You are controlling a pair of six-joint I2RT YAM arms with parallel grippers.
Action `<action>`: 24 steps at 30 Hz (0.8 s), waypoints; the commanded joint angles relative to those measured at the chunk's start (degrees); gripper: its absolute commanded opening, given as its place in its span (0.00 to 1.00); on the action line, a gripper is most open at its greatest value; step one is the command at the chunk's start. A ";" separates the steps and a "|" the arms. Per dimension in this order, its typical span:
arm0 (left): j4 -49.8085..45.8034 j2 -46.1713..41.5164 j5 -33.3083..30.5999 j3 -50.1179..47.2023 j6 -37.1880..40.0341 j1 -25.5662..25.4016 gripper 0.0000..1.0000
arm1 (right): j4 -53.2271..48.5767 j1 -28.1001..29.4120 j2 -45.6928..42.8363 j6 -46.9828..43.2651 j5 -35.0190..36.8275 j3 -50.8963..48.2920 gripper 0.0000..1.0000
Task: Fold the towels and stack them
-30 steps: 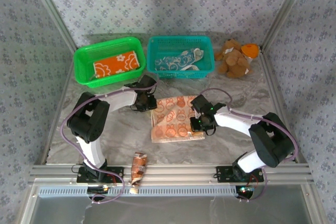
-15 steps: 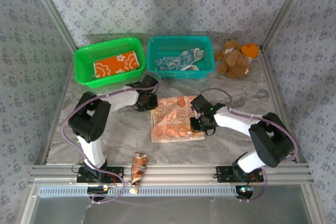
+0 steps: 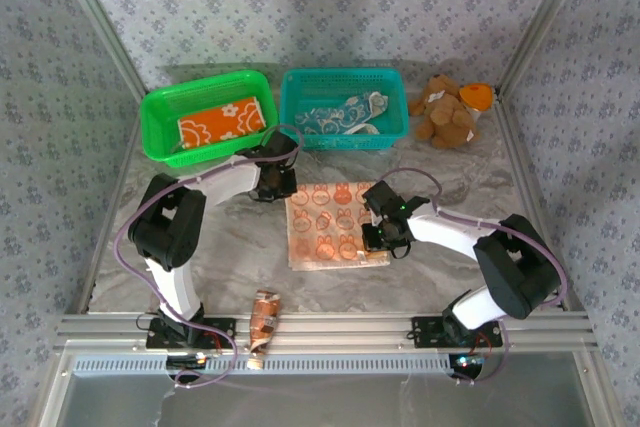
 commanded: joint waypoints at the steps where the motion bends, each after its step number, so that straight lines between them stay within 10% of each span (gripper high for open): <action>1: -2.07 0.26 0.66 1.31 1.05 0.19 0.12 | -3.62 -0.46 1.42 0.20 2.64 -0.03 0.23; 5: -2.39 -1.44 1.51 0.64 0.79 -0.07 0.40 | -4.06 -0.39 -0.54 -0.16 2.41 1.71 0.32; 9: -3.96 -3.38 1.55 1.30 1.14 -0.07 0.41 | -4.67 -1.28 -3.04 0.02 3.48 4.56 0.39; 24: -0.47 0.79 6.28 4.68 -1.02 -0.14 0.08 | 3.93 -12.37 11.68 -6.49 -0.63 19.75 0.25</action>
